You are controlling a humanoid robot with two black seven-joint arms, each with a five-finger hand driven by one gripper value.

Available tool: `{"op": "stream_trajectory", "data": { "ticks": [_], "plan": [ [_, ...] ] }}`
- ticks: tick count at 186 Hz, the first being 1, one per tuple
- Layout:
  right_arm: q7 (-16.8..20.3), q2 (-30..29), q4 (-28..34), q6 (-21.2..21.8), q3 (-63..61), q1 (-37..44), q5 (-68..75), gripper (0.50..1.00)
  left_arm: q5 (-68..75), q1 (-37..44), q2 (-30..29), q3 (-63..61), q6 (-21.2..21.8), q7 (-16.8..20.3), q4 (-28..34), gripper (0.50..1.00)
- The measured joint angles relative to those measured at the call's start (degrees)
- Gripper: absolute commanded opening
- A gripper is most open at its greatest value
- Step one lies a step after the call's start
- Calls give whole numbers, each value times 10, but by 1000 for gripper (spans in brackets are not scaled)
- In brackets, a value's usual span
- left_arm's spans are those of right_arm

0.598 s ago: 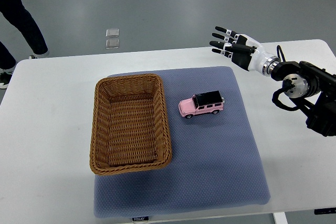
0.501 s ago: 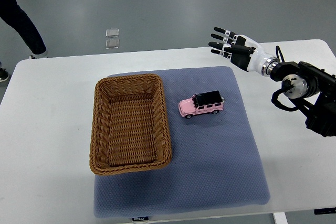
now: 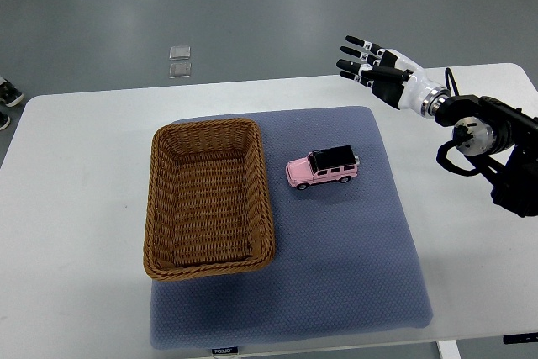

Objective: Place pink car in brown basket

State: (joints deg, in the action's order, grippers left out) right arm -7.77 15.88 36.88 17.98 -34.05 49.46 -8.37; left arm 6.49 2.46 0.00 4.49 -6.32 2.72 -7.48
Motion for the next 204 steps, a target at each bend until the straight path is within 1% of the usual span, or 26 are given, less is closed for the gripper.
{"op": "stream_trajectory", "data": {
  "ticks": [28,77,112,145,174,204],
  "plan": [
    [-11,3,5,6,4,1,-36,917,0,-1,0,0,0,0,0,1000],
    [-35,9,45,7,5,3,-240,917,0,0,0,0,0,0,0,1000],
    [-66,24,65,43,8,12,-400,915,0,0,0,0,0,0,0,1000],
    [-111,63,103,71,33,29,-546,915,0,-1,0,0,0,0,0,1000],
    [-138,87,127,76,79,45,-612,915,0,-1,0,0,0,0,0,1000],
    [-146,91,130,66,114,59,-643,915,0,-1,0,0,0,0,0,1000]
  ]
}}
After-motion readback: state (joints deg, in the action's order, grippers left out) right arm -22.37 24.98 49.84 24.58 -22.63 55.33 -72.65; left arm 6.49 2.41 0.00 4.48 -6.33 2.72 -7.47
